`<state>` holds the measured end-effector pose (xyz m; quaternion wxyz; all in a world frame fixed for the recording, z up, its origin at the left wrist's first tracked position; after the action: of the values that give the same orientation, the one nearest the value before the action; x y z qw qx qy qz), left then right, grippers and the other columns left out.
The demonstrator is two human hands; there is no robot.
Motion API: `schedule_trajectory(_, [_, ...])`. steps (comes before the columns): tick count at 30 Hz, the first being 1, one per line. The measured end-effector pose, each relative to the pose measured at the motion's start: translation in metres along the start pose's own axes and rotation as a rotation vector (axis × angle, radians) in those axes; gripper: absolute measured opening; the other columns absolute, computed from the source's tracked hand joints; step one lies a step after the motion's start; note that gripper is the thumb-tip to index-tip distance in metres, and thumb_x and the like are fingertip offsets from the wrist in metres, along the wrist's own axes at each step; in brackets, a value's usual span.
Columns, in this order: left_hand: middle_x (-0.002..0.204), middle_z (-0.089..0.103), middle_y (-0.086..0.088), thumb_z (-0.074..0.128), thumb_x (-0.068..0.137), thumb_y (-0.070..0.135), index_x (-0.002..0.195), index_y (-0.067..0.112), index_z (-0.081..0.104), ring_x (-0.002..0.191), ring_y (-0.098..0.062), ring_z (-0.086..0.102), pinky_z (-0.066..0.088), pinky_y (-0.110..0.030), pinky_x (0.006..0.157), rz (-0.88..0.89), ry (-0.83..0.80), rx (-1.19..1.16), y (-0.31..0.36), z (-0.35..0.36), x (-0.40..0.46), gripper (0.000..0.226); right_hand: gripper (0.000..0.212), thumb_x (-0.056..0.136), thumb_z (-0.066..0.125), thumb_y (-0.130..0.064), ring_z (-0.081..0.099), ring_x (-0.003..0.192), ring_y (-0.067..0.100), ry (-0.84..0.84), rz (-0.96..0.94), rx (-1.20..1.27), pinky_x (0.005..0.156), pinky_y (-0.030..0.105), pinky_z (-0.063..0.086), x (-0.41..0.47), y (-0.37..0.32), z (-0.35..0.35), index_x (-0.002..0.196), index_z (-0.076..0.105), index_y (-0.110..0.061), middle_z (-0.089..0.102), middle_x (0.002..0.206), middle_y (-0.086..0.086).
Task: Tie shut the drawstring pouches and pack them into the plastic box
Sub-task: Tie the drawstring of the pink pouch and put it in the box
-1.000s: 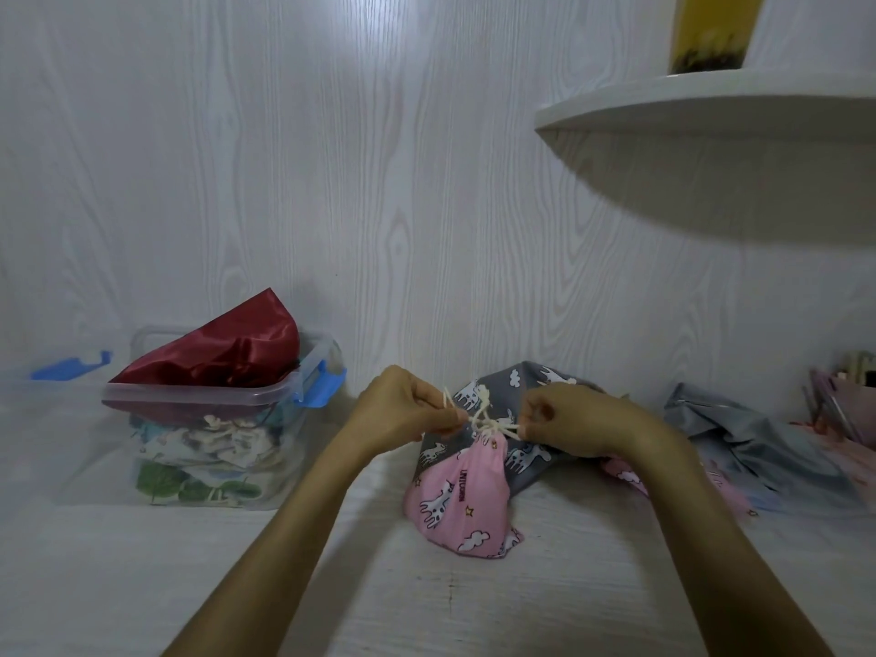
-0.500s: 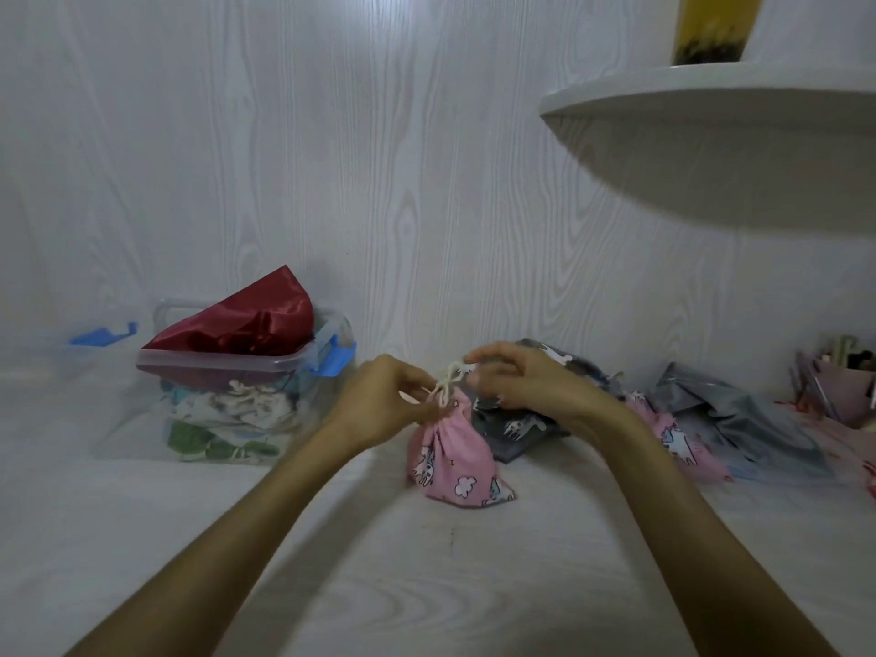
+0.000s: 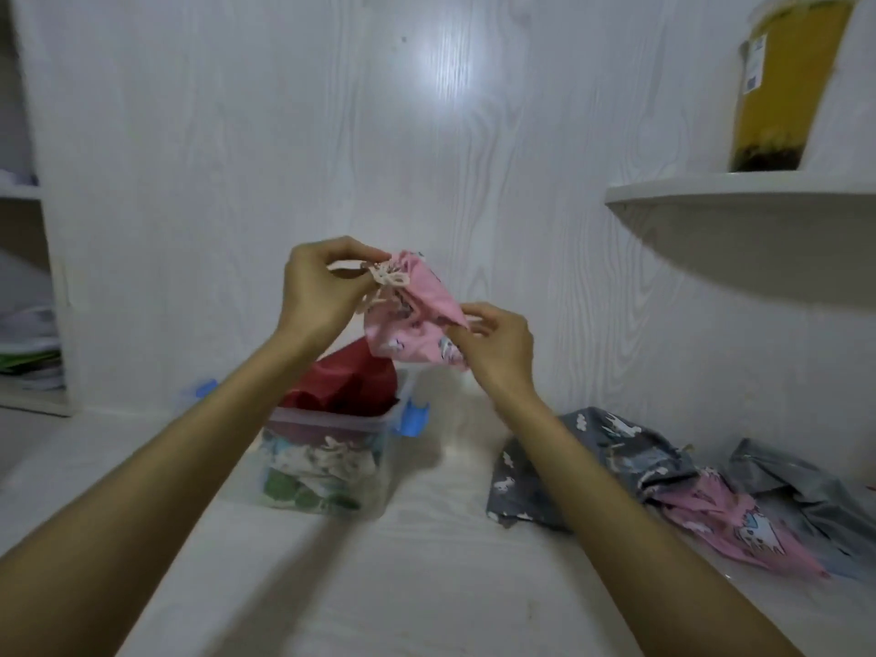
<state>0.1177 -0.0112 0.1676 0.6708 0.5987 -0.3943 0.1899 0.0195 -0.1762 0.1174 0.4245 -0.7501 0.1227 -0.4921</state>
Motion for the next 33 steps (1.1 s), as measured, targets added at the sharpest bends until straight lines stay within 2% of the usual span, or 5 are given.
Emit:
schedule_trajectory(4, [0.084,0.072,0.006,0.063,0.075,-0.004,0.081,0.023,0.074,0.082,-0.013,0.069,0.055,-0.029,0.076,0.081,0.044,0.369,-0.037,-0.023,-0.005,0.029,0.02,0.085,0.059,-0.017,0.067,0.084,0.024,-0.087,-0.253,-0.371,0.069,0.031,0.049,-0.012,0.0,0.063,0.098,0.074,-0.022,0.074,0.09,0.003])
schedule_trajectory(10, [0.114,0.069,0.005,0.042,0.092,0.019,0.104,0.029,0.071,0.102,-0.021,0.062,0.048,-0.033,0.083,-0.2,-0.502,0.945,-0.114,-0.023,-0.033,0.033,0.038,0.1,0.033,-0.023,0.041,0.131,0.019,-0.515,0.06,-0.348,0.108,0.03,0.028,-0.026,0.059,0.097,0.132,0.053,-0.016,0.044,0.144,0.005])
schedule_trajectory(18, [0.149,0.038,-0.007,0.026,0.102,0.021,0.141,0.016,0.039,0.131,-0.026,0.041,0.032,-0.035,0.109,-0.307,-1.126,1.212,-0.149,-0.015,-0.043,0.042,0.042,0.099,0.015,-0.026,0.042,0.121,0.027,-0.859,0.065,-0.786,0.116,0.049,0.004,-0.017,0.065,0.129,0.079,0.049,-0.012,0.056,0.119,0.014])
schedule_trajectory(23, [0.145,0.044,-0.001,0.032,0.101,0.024,0.138,0.027,0.045,0.127,-0.022,0.045,0.035,-0.031,0.104,-0.317,-1.06,1.206,-0.137,-0.013,-0.036,0.04,0.039,0.098,0.021,-0.026,0.049,0.108,0.026,-0.893,0.046,-0.802,0.113,0.05,0.014,-0.012,0.061,0.129,0.069,0.042,-0.012,0.058,0.097,0.007])
schedule_trajectory(33, [0.128,0.056,0.0,0.044,0.094,0.026,0.123,0.027,0.06,0.118,-0.022,0.046,0.036,-0.034,0.091,0.091,-0.542,1.174,-0.045,0.027,-0.041,0.033,0.03,0.098,0.041,-0.024,0.038,0.13,0.016,-0.587,-0.128,-0.65,0.111,0.036,0.022,-0.039,0.074,0.005,0.121,0.061,-0.027,0.051,0.136,-0.005])
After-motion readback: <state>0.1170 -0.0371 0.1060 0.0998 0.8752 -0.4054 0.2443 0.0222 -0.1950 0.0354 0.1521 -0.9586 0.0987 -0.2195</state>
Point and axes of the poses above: each hand's wrist, its own x-axis towards the middle knuckle, its own z-axis out of the palm, y = z × x, the point moved 5 cm from there along x, towards the middle knuckle
